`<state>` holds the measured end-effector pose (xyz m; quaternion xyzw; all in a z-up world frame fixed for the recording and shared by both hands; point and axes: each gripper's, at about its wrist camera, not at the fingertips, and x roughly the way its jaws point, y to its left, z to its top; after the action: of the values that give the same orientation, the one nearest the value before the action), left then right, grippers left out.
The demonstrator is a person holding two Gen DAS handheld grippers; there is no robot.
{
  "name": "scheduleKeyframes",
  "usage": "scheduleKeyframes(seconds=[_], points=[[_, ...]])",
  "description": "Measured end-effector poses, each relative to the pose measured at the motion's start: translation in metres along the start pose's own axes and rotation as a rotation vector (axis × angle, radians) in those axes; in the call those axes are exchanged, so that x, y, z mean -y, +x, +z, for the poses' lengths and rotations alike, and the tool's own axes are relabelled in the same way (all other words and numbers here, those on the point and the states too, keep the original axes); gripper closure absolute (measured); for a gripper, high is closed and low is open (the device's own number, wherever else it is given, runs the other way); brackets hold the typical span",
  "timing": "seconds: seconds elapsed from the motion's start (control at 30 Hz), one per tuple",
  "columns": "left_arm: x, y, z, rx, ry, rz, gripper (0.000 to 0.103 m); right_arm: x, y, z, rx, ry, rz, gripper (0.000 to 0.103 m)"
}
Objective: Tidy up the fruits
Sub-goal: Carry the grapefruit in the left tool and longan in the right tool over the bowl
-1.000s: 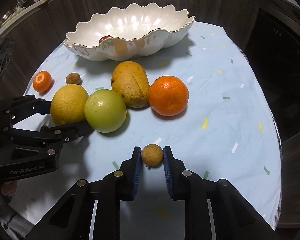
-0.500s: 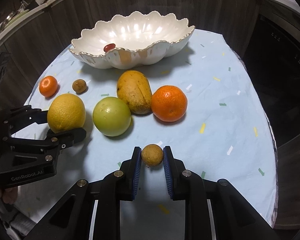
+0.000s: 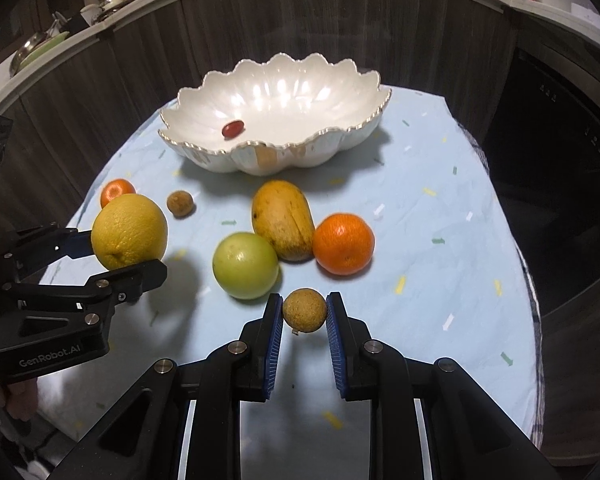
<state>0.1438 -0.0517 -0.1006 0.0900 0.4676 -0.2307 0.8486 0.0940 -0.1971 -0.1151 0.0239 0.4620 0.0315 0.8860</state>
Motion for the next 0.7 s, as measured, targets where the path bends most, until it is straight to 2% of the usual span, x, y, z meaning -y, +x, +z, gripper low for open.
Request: scheduleKeyframes(seconds=[0.7], points=[[-0.006, -0.012, 0.02, 0.052, -0.017, 0.003, 0.049, -0.003, -0.017, 0.033, 0.082, -0.014, 0.008, 0.08]])
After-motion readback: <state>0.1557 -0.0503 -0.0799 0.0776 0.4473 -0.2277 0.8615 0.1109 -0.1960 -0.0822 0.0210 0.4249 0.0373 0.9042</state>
